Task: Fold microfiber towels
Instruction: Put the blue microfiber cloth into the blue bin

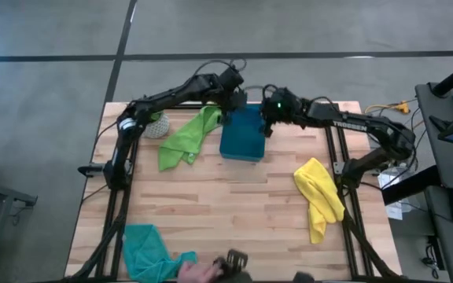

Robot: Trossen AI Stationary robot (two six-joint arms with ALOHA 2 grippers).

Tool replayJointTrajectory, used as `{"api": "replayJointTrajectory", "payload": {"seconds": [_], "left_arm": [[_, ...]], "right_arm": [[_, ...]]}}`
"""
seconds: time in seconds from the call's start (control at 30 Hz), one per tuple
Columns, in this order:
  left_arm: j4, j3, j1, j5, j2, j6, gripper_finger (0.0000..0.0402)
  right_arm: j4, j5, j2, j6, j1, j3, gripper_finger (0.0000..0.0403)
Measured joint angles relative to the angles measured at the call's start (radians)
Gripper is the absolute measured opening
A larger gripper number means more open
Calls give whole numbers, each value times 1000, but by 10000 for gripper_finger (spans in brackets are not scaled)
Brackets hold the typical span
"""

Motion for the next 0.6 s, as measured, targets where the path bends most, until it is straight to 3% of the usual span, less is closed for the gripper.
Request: {"api": "replayJointTrajectory", "payload": {"seconds": [0.13,0.23,0.37,0.6], "left_arm": [[225,0,64,-62,12,78,0],[329,0,104,-54,27,70,0],[287,-1,121,-29,91,-4,0],[145,-2,95,-22,147,-31,0]], "right_arm": [[45,4,50,-69,-96,74,11],[57,-11,103,-79,-149,121,11],[36,-74,186,-62,-172,136,11],[-19,-89,246,-28,-163,139,11]]}}
